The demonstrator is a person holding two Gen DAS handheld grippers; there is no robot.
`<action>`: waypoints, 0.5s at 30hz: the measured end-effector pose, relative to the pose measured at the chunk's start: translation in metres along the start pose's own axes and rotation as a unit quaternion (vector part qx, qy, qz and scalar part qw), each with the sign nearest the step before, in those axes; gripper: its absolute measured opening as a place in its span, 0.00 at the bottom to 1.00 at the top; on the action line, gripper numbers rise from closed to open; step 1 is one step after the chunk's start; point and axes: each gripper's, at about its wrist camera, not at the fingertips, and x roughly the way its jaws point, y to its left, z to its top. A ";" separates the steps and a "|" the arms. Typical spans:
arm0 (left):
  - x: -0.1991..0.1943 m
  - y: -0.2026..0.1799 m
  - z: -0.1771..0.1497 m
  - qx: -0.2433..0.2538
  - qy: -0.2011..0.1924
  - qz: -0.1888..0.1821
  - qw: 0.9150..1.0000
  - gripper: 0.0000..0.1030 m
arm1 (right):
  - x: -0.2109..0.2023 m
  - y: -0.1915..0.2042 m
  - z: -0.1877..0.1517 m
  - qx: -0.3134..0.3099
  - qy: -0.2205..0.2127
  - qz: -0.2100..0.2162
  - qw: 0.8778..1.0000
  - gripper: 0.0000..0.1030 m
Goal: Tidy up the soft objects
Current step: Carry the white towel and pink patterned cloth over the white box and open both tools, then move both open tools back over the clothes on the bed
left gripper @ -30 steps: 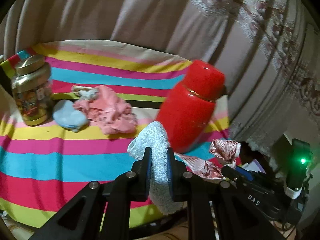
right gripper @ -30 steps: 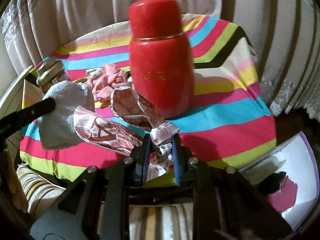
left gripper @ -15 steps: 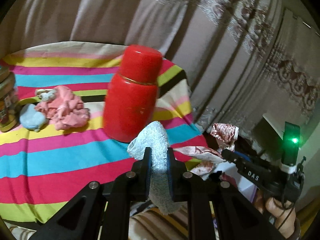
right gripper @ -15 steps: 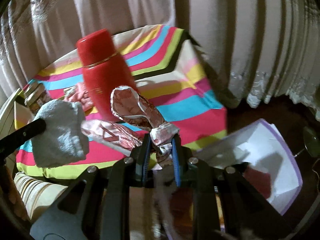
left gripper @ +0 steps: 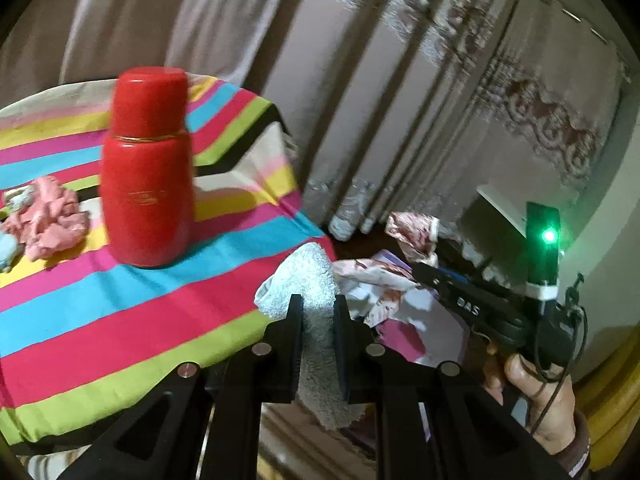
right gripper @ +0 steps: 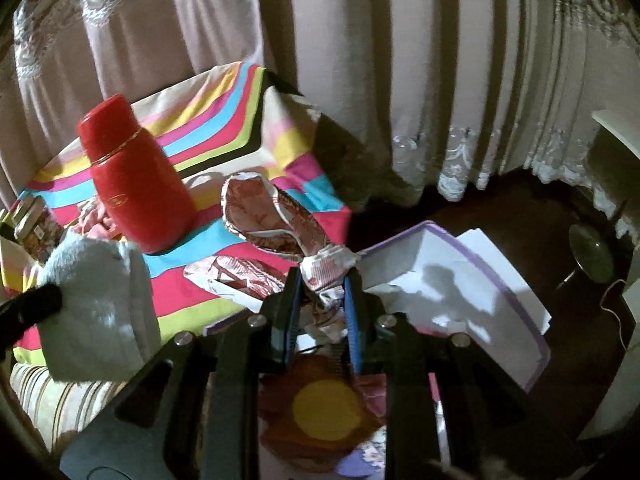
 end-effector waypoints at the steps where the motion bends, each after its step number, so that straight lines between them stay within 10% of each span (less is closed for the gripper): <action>1: 0.002 -0.006 -0.001 0.005 0.002 -0.005 1.000 0.14 | -0.001 -0.003 0.000 0.002 0.000 -0.003 1.000 0.23; 9: 0.021 -0.030 -0.001 0.022 0.026 -0.048 0.998 0.28 | -0.004 -0.015 0.001 0.013 -0.003 -0.019 1.000 0.26; 15: 0.027 -0.034 -0.007 0.036 0.036 -0.051 0.997 0.47 | -0.003 -0.015 -0.001 0.014 0.004 -0.018 1.000 0.49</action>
